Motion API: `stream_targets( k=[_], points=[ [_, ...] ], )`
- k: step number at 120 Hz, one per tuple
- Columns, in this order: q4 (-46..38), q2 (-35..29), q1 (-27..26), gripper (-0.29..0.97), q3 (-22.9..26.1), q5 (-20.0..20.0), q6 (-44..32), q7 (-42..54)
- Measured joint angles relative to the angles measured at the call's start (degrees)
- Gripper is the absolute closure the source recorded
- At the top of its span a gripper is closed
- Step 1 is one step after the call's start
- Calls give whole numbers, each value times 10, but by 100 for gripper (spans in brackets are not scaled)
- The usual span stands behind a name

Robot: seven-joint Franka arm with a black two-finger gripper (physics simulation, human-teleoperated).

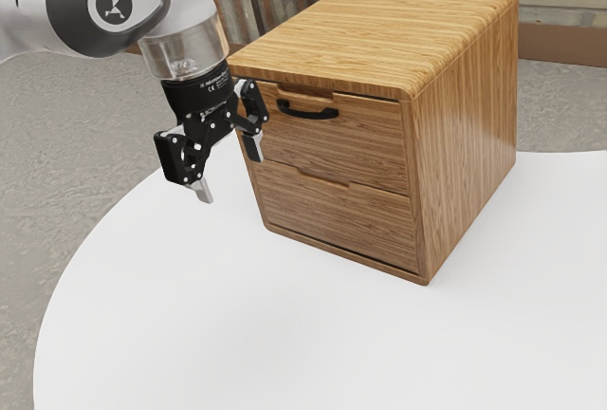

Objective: Pull the drawer handle with one arm to open the drawer

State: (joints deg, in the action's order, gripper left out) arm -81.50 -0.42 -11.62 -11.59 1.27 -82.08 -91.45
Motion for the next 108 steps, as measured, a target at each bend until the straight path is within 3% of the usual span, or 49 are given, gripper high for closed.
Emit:
stream_targets(
  k=[41,65,108],
  points=[
    [1,-1,-3,0,-2,4,0,-1],
    [117,-37,4,0,19,-18,13,-3],
    [124,6,-11,0,22,-21,-50,5]
  ],
)
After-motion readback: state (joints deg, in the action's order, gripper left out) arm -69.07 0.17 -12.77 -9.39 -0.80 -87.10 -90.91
